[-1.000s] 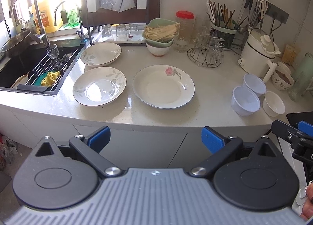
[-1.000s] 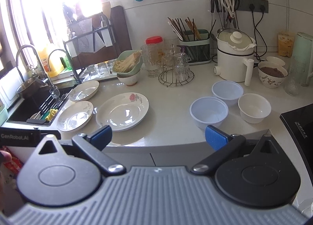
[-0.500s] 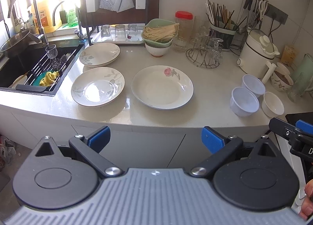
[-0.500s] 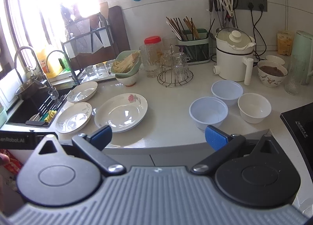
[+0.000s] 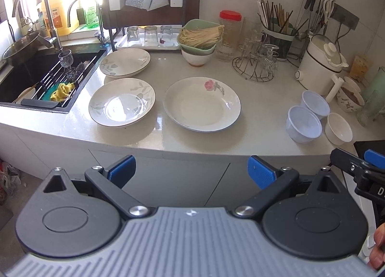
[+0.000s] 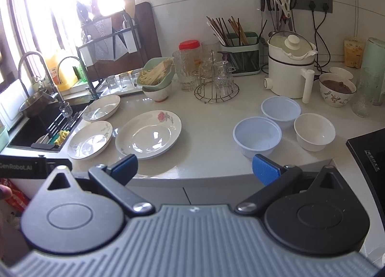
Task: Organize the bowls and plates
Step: 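Move both grippers toward the orange-rimmed leaf-pattern plate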
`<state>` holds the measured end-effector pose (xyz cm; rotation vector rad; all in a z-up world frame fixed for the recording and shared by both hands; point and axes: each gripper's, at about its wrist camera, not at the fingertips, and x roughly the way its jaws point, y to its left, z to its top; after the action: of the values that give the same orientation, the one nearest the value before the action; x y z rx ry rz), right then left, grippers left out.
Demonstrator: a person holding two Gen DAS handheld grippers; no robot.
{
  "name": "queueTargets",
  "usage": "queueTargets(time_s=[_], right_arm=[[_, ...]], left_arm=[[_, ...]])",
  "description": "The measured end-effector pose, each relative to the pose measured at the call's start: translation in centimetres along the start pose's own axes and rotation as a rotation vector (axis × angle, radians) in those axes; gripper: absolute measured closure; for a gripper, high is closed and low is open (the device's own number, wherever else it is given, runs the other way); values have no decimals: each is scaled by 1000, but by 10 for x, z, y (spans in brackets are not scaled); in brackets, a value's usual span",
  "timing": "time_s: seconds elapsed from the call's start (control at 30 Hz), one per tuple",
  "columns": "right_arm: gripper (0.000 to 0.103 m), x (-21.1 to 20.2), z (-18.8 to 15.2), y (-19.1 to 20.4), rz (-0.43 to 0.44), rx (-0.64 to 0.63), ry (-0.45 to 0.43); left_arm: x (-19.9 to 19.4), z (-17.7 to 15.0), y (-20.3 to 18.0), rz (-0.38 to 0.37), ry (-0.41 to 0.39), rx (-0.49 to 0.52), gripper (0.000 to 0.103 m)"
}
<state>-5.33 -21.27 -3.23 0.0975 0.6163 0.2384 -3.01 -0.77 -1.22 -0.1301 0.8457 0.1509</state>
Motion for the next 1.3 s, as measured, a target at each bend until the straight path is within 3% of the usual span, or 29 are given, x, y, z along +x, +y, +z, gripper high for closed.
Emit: queueTargets(time_s=[0.33,0.7,0.97,1.3], right_arm=[[0,7,3,8,41,-9,-12],[0,26,12,21,143,9,-3],[2,45,23,43,79,-3,4],[2,83,38,80,94,46,48]], left_arm=[[0,14,11,61,-13,-4,2],[19,29,30,46,1,-29,2],[23,63,49,25,-21,-4,2],[52,98,86,16,11,17,2]])
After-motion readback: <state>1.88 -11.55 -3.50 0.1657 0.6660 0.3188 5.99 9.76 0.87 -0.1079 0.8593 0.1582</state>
